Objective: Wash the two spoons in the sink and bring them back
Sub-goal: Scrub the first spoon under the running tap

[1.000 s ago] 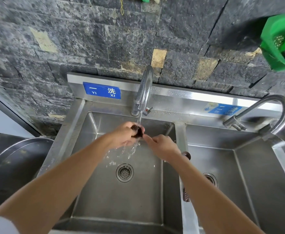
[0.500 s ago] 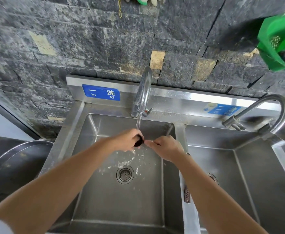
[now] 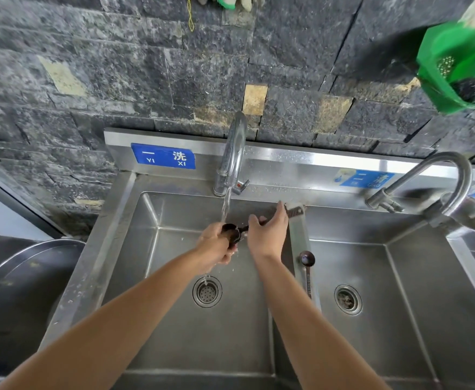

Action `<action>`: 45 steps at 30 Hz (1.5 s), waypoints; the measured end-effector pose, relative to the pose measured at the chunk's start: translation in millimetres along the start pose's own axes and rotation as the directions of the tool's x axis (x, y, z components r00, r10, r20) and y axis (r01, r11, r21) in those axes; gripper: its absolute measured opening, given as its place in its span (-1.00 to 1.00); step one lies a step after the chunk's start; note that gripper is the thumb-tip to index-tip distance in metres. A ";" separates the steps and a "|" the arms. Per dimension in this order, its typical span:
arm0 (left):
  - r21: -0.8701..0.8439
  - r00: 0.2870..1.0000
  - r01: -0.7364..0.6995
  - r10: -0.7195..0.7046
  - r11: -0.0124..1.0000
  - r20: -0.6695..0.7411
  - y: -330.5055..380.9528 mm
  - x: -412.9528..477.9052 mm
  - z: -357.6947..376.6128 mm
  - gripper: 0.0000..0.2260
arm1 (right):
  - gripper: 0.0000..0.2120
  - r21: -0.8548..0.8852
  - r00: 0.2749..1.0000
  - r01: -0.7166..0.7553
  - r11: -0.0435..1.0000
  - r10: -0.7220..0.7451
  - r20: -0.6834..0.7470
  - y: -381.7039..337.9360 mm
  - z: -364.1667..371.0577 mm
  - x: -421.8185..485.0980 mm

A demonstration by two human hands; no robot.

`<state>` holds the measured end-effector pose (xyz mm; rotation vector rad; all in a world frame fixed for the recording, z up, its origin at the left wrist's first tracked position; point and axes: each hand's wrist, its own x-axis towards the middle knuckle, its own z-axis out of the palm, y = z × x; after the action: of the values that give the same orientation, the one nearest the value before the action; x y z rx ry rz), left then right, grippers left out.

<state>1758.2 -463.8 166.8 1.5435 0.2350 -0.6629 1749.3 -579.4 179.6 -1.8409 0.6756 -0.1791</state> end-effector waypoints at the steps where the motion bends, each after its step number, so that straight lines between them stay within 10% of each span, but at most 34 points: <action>1: -0.101 0.999 0.028 -0.031 0.995 -0.029 -1.0 -0.6 1.8 -0.84 | -0.33 0.038 0.994 0.082 0.996 -0.079 -0.080 2.1 3.3 -5.1; 4: -0.348 0.992 0.106 -0.121 0.932 -0.020 7.2 0.6 1.2 -0.79 | -0.51 0.305 0.996 0.047 0.951 -0.023 -0.082 9.3 16.5 -22.5; 7: -0.466 0.988 0.113 -0.149 0.877 -0.042 16.5 1.0 -7.6 -0.70 | -0.63 0.527 0.959 -0.274 0.804 0.191 0.208 8.6 26.9 -21.5; 13: -0.279 0.994 -0.008 -0.024 0.960 -0.110 5.7 -9.0 -26.1 -0.71 | -0.64 0.495 0.892 -0.443 0.748 0.308 0.332 0.1 33.9 -9.4; 20: 0.526 0.946 -0.160 0.281 0.835 -0.159 -3.5 -3.2 -40.2 -0.86 | -0.93 0.543 0.802 -0.581 0.606 0.313 0.509 0.5 30.7 -12.1; 24: 0.531 0.934 -0.213 0.330 0.820 -0.135 3.0 -8.7 -38.3 -0.83 | -0.90 0.703 0.791 -0.609 0.367 0.347 0.504 -5.3 21.8 11.1; 29: 0.493 0.929 -0.200 0.323 0.847 -0.179 1.1 -13.1 -42.7 -0.82 | -0.94 0.600 0.744 -0.660 0.453 0.276 0.609 -2.6 31.0 -1.5; 33: 0.475 0.952 -0.158 0.261 0.866 -0.159 -2.2 -20.5 -51.0 -0.86 | -0.99 0.727 0.761 -0.635 0.261 0.373 0.530 4.7 21.8 16.2; 37: 0.449 0.946 -0.138 0.253 0.883 -0.205 4.9 -23.0 -57.3 -0.89 | -0.86 0.574 0.708 -0.698 0.428 0.292 0.643 4.9 42.3 -3.6; 41: 0.431 0.969 -0.093 0.181 0.897 -0.168 8.3 -28.2 -62.7 -0.84 | -0.88 0.727 0.765 -0.629 0.275 0.384 0.517 3.7 31.6 11.9; 45: 0.405 0.967 -0.062 0.156 0.912 -0.203 4.6 -31.9 -66.7 -0.82 | -0.86 0.526 0.710 -0.695 0.491 0.347 0.613 3.5 39.3 -5.6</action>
<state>1752.5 -392.1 184.7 2.0140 0.1931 -0.4559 1760.5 -545.0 162.7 -0.7527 0.6939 0.3496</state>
